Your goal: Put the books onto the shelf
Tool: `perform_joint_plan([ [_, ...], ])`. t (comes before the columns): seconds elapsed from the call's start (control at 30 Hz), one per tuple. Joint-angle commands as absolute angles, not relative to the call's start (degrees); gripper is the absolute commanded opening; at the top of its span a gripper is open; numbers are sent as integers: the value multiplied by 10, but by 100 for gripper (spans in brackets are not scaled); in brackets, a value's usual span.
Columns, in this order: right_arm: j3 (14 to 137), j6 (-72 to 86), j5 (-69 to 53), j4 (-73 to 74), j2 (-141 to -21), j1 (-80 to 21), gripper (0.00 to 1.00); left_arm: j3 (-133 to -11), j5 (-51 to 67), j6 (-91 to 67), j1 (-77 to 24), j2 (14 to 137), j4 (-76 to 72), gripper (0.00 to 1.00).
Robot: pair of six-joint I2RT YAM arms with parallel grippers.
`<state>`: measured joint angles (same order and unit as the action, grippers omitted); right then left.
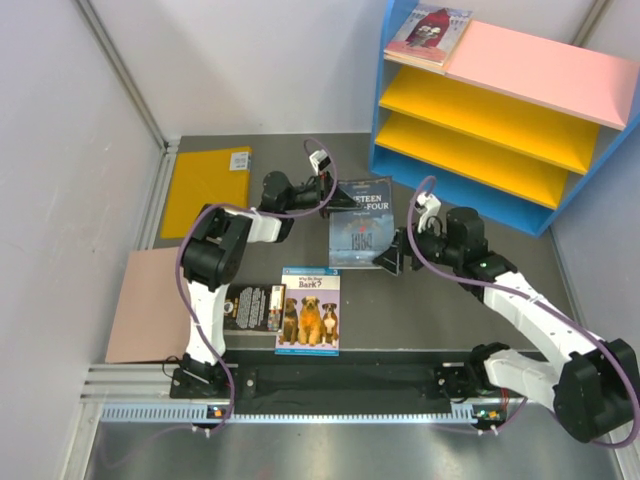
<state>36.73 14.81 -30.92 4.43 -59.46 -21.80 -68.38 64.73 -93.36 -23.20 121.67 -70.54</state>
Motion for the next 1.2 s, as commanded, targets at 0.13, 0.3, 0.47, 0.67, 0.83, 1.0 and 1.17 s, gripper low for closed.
perform_joint_plan([
  [0.13, 400, 155, -416, 12, -635, -205, 46, -713, 636, -953, -242, 1184, -974, 0],
  [0.3, 405, 156, -407, 21, -629, -202, 0, -724, 632, -955, -240, 1189, -974, 0],
  [0.47, 431, 147, -372, 61, -604, -202, 0, -726, 635, -958, -228, 1194, -973, 44],
  [0.67, 481, 142, -322, 113, -558, -200, 0, -675, 629, -932, -189, 1177, -974, 99],
  [0.83, 526, 141, -284, 157, -542, -201, 0, -600, 606, -903, -139, 1139, -974, 99],
  [1.0, 589, 138, -269, 174, -541, -201, 0, -525, 606, -888, -106, 1123, -973, 99],
  [1.17, 682, 139, -270, 178, -575, -200, 0, -452, 595, -847, -115, 1120, -973, 99],
])
